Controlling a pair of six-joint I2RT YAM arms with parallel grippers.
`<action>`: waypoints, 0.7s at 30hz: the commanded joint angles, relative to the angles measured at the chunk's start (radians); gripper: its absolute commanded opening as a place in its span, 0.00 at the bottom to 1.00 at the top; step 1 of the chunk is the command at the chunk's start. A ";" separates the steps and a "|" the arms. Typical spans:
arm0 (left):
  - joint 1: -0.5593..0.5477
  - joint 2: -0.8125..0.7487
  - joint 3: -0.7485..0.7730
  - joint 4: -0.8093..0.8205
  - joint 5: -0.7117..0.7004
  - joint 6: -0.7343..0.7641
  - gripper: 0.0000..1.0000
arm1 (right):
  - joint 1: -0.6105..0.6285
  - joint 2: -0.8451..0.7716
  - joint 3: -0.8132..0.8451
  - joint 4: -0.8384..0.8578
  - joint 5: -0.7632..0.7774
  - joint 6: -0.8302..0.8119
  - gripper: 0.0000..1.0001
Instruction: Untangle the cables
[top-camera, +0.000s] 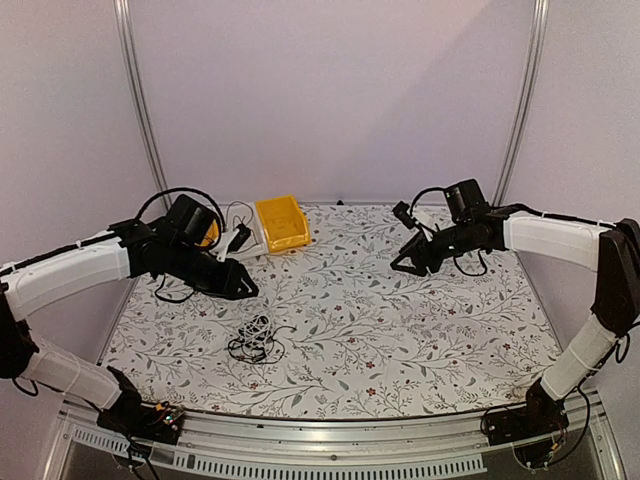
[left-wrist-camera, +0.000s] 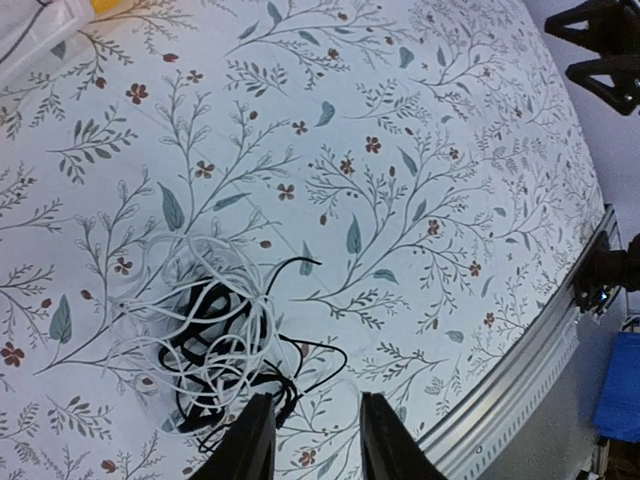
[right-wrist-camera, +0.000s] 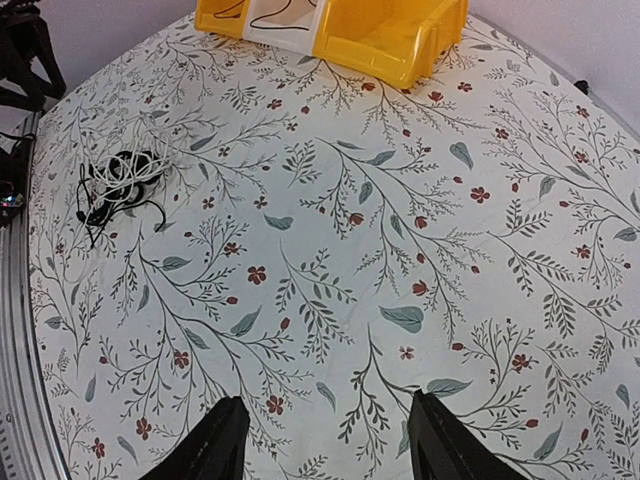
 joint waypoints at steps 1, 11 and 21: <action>-0.090 -0.028 0.018 0.011 0.144 0.033 0.32 | 0.030 -0.021 -0.013 -0.013 -0.036 -0.038 0.58; -0.286 0.180 0.046 -0.086 0.070 0.021 0.39 | 0.036 -0.055 -0.070 0.009 -0.032 0.005 0.58; -0.322 0.343 0.029 -0.014 -0.129 -0.124 0.42 | 0.036 -0.117 -0.127 -0.004 -0.019 0.011 0.59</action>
